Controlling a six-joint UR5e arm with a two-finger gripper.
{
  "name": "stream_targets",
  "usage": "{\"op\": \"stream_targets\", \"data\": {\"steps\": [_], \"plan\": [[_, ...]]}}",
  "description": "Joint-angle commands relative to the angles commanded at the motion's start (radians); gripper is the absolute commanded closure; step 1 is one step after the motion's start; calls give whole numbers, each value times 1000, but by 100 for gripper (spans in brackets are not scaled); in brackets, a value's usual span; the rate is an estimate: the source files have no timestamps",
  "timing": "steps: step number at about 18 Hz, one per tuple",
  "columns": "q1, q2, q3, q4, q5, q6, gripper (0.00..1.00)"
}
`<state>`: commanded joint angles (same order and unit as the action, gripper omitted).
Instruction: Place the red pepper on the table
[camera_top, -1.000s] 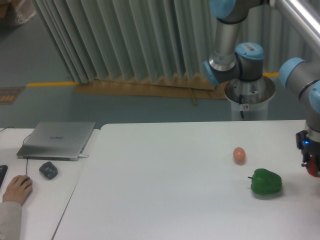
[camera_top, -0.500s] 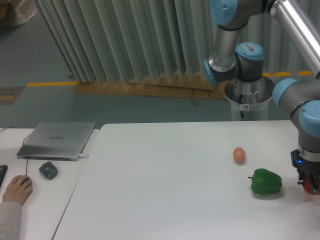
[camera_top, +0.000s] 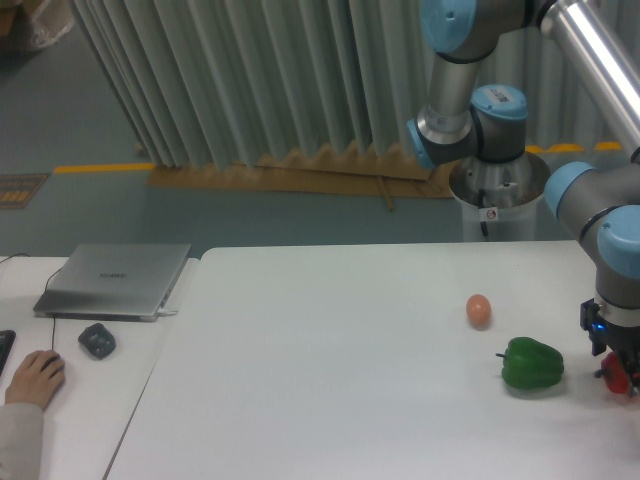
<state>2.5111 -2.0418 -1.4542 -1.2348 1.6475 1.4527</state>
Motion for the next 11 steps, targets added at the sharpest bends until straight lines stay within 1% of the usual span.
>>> {"op": "stream_targets", "data": {"steps": [3,8,11], "plan": [[-3,41,-15,15,0,-6,0],[0,64,-31,18,-3,-3,0],[-2,90,-44,18,-5,-2,0]]}}
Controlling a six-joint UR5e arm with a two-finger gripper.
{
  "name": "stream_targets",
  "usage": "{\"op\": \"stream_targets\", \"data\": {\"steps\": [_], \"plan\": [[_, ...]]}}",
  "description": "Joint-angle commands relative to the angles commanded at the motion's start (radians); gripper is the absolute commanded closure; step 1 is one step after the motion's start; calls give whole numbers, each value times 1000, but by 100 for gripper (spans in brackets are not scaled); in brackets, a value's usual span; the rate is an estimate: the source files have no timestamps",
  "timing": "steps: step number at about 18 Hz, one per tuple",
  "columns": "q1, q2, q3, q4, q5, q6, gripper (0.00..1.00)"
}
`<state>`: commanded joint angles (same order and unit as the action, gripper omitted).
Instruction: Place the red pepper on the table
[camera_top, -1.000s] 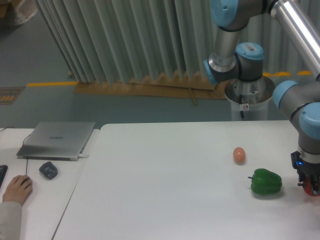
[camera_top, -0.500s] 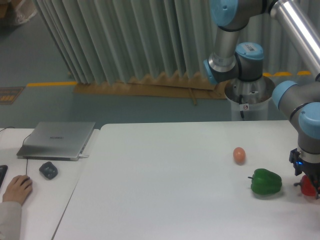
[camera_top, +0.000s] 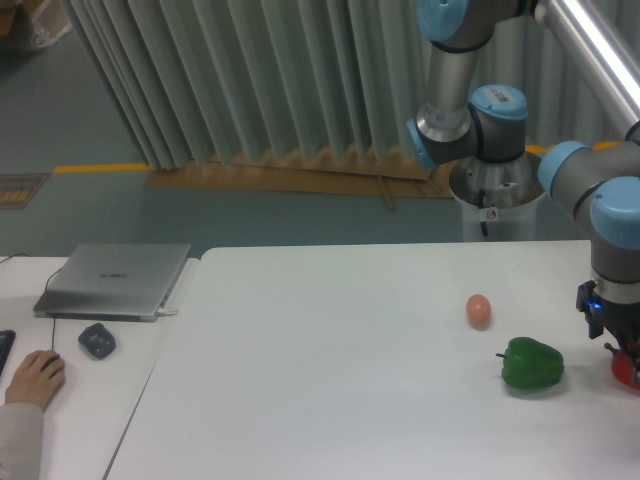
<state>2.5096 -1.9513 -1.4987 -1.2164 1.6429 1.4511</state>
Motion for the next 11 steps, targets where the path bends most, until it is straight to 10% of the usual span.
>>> {"op": "stream_targets", "data": {"steps": [11], "plan": [[0,52,-28,-11,-6,2,0]]}}
